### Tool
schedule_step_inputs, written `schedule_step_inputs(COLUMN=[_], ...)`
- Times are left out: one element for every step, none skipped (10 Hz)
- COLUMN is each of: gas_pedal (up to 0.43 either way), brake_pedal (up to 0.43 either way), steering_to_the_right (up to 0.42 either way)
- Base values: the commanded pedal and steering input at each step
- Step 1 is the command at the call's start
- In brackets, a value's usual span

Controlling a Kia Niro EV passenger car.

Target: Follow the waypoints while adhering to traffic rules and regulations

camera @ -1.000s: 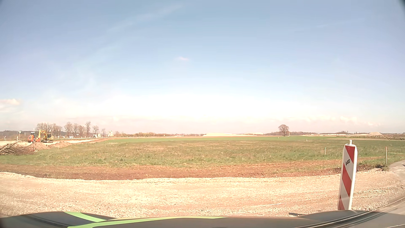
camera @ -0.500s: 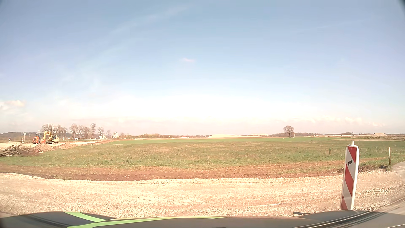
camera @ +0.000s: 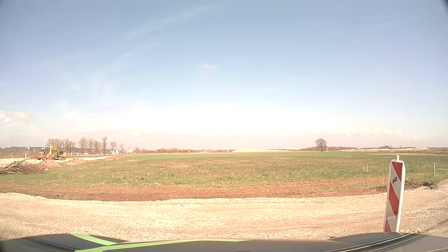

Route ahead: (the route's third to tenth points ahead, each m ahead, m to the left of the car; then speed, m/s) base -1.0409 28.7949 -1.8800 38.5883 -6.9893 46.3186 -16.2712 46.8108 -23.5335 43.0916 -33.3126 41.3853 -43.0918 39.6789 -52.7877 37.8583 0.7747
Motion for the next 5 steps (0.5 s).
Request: schedule_step_inputs(gas_pedal=[0.287,0.287,0.287,0.287,0.287], brake_pedal=[0.0,0.0,0.0,0.0,0.0], steering_to_the_right=[-0.46,-0.595,-0.701,-0.758,-0.782])
